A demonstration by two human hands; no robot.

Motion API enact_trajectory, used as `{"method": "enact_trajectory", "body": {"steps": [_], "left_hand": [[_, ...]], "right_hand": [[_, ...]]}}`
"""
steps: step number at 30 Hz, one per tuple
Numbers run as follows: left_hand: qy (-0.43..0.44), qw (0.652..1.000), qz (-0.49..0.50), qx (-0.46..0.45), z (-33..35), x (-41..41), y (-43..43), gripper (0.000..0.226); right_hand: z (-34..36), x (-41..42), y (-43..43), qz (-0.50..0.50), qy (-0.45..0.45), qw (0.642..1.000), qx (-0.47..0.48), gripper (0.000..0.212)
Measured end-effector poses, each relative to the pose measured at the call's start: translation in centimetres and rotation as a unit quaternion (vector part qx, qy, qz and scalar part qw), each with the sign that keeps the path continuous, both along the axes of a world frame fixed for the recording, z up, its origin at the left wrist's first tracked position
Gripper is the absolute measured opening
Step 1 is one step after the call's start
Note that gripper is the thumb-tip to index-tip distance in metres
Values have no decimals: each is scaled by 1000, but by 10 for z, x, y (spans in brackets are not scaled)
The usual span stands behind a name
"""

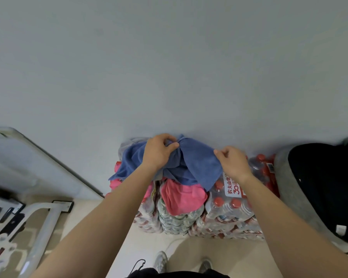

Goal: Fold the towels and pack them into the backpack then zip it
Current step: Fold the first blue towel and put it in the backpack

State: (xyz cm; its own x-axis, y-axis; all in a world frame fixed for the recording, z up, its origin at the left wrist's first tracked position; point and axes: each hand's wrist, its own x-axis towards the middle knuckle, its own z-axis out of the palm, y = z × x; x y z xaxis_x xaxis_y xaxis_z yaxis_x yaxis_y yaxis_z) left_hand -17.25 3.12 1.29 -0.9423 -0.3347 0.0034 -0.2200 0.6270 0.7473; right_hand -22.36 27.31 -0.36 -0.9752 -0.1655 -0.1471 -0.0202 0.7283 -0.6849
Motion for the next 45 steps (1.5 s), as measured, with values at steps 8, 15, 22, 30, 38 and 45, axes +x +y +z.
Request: {"method": "enact_trajectory", "body": {"steps": [8,15,22,30,38,45], "left_hand": [[-82,980,-76,165,1,18,-1,48],[6,995,-30,96,-8,38,-11,39],[40,990,88,106,-10,53,-27,30],[29,995,93,5,6,66,-30,4],[28,984,75,156,5,72,-34,17],[20,979,91,182,-3,76,-45,18]], "right_hand": [[23,35,-47,81,-34,990,-108,7],[28,47,-77,197,-60,964,-165,20],[28,41,-88,297,-65,949,-84,40],[35,34,-111,330,68,941,-12,10],[29,33,-123,320,73,942,-75,9],[33,25,-126,208,18,965,-157,9]]}}
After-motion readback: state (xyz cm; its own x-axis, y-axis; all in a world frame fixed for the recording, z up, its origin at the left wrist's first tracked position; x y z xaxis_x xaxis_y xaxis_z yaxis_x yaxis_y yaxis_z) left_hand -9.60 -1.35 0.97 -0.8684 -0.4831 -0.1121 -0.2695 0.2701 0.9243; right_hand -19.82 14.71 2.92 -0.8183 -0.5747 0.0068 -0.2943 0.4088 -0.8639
